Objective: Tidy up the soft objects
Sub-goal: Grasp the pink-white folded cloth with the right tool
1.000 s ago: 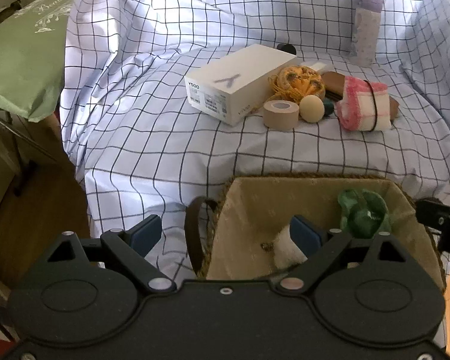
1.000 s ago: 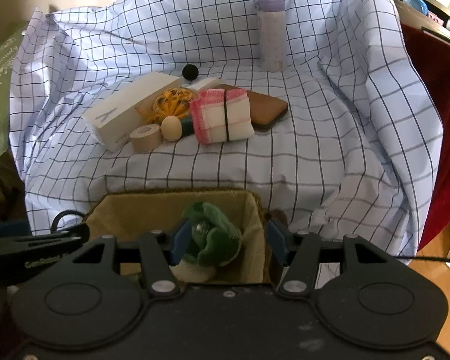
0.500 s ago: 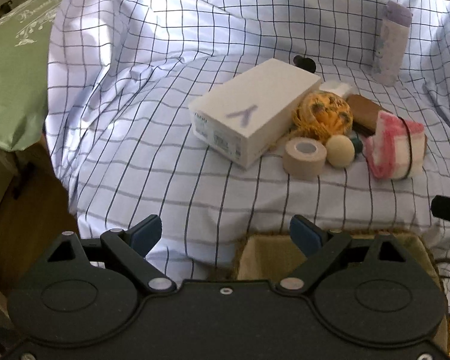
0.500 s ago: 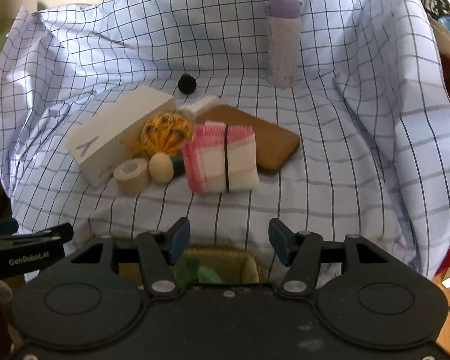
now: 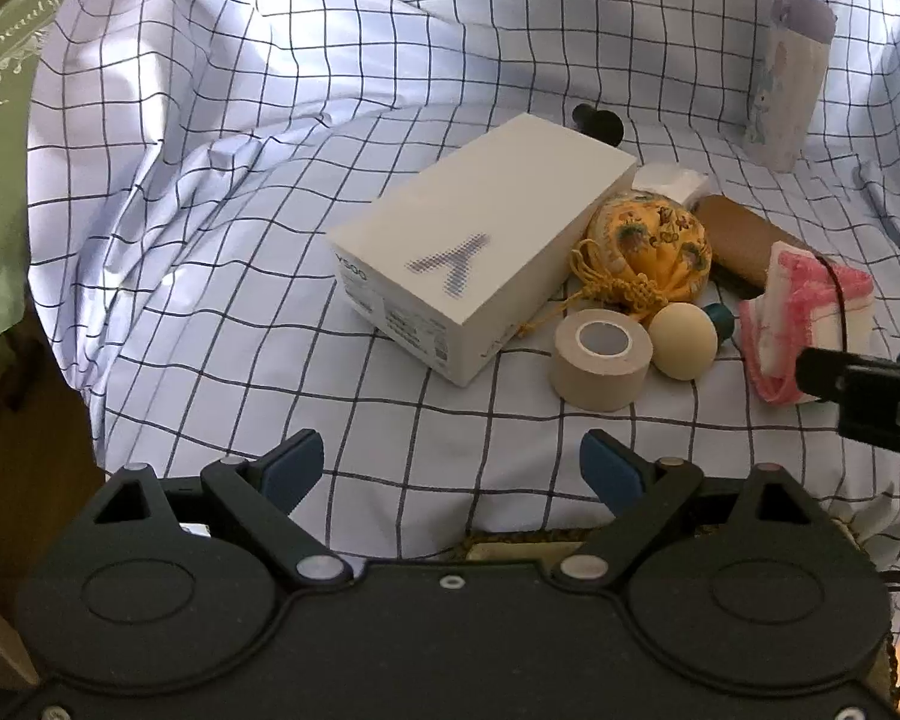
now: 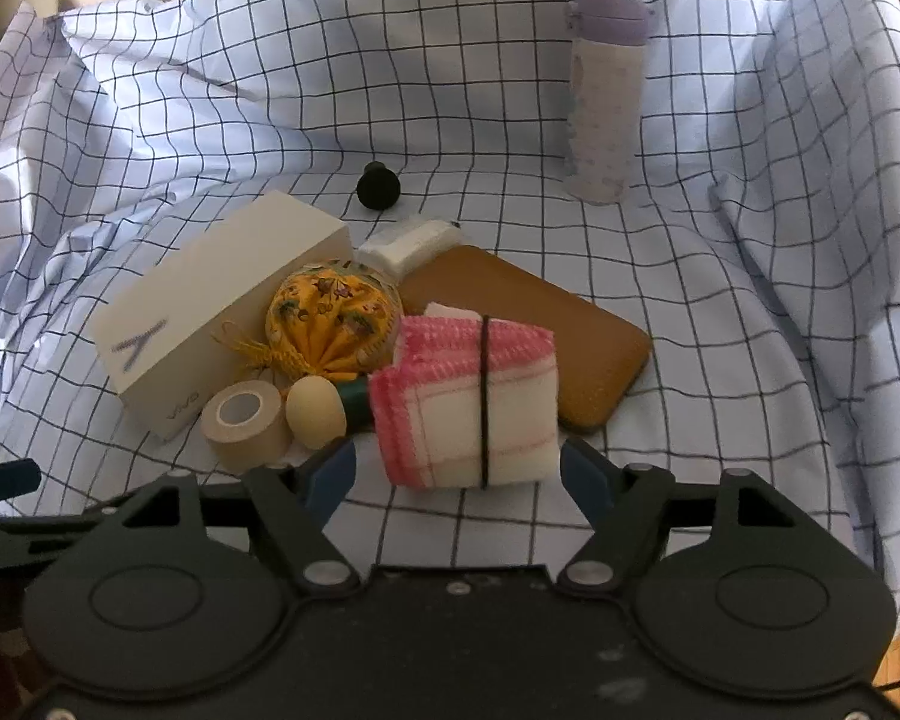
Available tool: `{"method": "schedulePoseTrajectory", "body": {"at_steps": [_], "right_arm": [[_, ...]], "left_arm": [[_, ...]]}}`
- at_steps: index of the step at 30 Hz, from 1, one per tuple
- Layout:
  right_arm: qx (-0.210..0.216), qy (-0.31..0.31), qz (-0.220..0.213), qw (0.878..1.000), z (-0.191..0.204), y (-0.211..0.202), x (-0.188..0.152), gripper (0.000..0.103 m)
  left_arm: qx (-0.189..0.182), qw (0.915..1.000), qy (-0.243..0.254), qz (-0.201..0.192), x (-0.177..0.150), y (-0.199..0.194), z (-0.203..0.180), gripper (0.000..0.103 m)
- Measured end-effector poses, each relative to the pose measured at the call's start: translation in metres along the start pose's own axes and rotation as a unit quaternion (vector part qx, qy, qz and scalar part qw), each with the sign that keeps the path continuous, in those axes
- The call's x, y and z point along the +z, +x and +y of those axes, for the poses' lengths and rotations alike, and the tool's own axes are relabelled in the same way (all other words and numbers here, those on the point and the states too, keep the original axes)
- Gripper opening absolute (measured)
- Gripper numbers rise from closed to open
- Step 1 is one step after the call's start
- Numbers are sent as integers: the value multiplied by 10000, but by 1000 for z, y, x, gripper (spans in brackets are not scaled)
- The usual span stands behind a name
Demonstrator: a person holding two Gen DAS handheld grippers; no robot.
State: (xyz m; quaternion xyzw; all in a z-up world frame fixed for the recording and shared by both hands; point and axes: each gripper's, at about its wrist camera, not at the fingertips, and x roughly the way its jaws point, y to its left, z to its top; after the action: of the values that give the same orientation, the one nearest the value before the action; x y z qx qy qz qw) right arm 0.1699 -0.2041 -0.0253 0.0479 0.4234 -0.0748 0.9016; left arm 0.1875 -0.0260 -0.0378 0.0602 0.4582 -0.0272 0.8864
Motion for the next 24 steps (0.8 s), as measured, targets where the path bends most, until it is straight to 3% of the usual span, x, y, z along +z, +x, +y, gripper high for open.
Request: {"method": "schedulePoseTrajectory", "body": {"at_steps": [12, 16, 24], "right_arm": [[-240, -111, 49, 9996, 9, 25, 2, 78], [-317, -117, 16, 9994, 8, 26, 2, 71], [-149, -76, -106, 9998, 2, 19, 0, 68]], "left_arm": [[-1, 9999, -5, 124, 1, 12, 2, 90], [-26, 9999, 7, 167, 1, 15, 0, 90], [-196, 9995, -26, 228, 4, 15, -6, 89]]}}
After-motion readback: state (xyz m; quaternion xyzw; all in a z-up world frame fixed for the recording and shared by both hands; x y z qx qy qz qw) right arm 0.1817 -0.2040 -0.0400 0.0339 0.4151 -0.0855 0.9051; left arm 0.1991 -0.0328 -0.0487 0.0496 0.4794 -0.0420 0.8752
